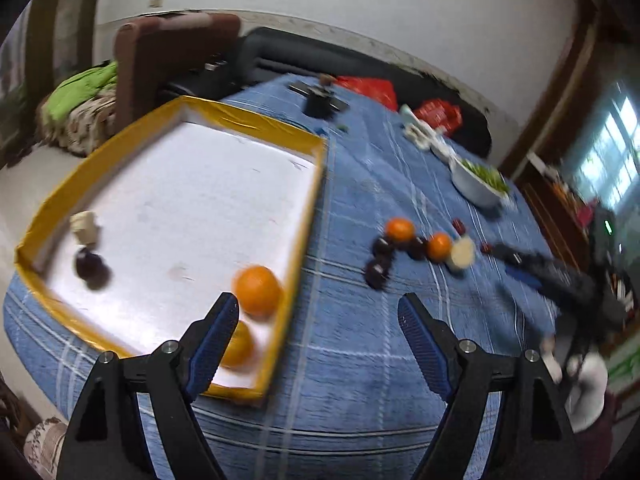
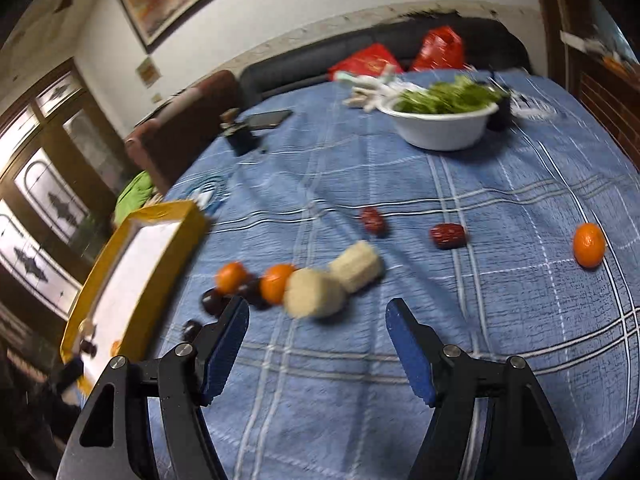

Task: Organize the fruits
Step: 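Grasp another dark plum with the left tool while the right tool grasps a white cylinder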

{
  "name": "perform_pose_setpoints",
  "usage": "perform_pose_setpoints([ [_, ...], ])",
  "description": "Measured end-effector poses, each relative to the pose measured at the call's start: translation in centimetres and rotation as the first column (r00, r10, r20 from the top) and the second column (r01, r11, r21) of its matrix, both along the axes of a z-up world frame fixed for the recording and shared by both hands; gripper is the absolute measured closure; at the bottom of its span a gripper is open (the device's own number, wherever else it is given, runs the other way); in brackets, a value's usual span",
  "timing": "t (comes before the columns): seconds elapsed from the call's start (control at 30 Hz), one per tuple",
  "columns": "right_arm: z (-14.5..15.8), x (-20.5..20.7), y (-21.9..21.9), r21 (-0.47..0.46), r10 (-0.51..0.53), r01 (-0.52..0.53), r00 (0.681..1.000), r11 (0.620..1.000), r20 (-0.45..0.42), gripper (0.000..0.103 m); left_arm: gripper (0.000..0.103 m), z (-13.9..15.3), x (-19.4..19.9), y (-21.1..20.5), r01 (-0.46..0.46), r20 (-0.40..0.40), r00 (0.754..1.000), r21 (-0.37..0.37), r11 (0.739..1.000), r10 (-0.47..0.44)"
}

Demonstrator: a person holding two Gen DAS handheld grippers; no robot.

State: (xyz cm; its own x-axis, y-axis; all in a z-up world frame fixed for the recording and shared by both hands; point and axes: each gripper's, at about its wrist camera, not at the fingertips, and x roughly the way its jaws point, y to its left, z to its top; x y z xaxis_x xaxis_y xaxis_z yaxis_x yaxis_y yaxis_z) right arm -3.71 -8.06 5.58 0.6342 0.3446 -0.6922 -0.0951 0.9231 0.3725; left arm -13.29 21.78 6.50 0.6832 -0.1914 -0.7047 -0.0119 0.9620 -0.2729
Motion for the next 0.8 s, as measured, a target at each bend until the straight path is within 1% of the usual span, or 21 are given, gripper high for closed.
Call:
perform_pose_setpoints([
  [0.07,-0.6,1.0,0.1,0.006,-0.002,0.002,1.0,1.0,-0.012,0.027,0.022,-0.2,0.0,-1.1,0.03,-0.007,1.0,0.023,0.999,-0.03],
  [0.2,-1.5,2.5,1.7,-0.036,0.021,-0.022,1.0,0.999,-0.018,0.027,0.022,-0.4,0.4,-2.3,0.056,-0.014,0.998,0.055,0.997,-0.055],
  [0.27,-2.0,2.7,2.3,-0.063,0.022,-0.023,1.0,0.998,-0.013,0.03,0.022,-0.7,0.8,-2.7,0.057,-0.02,0.998,0.067,0.996,-0.056],
  [0.3,-2.2,2.9,2.5,-0.067,0.022,-0.022,1.0,0.997,-0.008,0.033,0.022,-1.0,1.2,-3.0,0.059,-0.03,0.998,0.074,0.995,-0.057],
  [0.43,-3.1,3.4,2.9,-0.078,0.019,-0.02,1.0,0.997,-0.005,0.034,0.022,-2.1,2.6,-4.4,0.084,-0.068,0.995,0.081,0.993,-0.078],
  [0.5,-3.6,3.6,2.8,-0.066,0.021,-0.022,1.0,0.998,-0.007,0.034,0.022,-2.6,3.3,-5.3,0.105,-0.079,0.992,0.084,0.991,-0.099],
  [0.57,-3.5,3.6,2.5,-0.055,0.024,-0.023,1.0,0.998,0.0,0.04,0.022,-3.0,3.9,-6.1,0.126,-0.086,0.989,0.098,0.987,-0.118],
  [0.63,-3.5,3.5,2.2,-0.047,0.022,-0.022,1.0,0.999,0.004,0.052,0.022,-3.2,4.8,-6.7,0.142,-0.086,0.987,0.109,0.984,-0.133],
  [0.7,-3.6,3.4,1.7,-0.009,0.034,-0.034,0.999,0.999,-0.006,0.056,0.022,-3.2,5.6,-7.1,0.152,-0.073,0.987,0.12,0.981,-0.144],
  [0.8,-3.5,3.2,1.1,0.034,0.041,-0.041,0.999,0.999,-0.017,0.063,0.022,-3.1,7.1,-7.6,0.168,-0.048,0.986,0.159,0.973,-0.162],
])
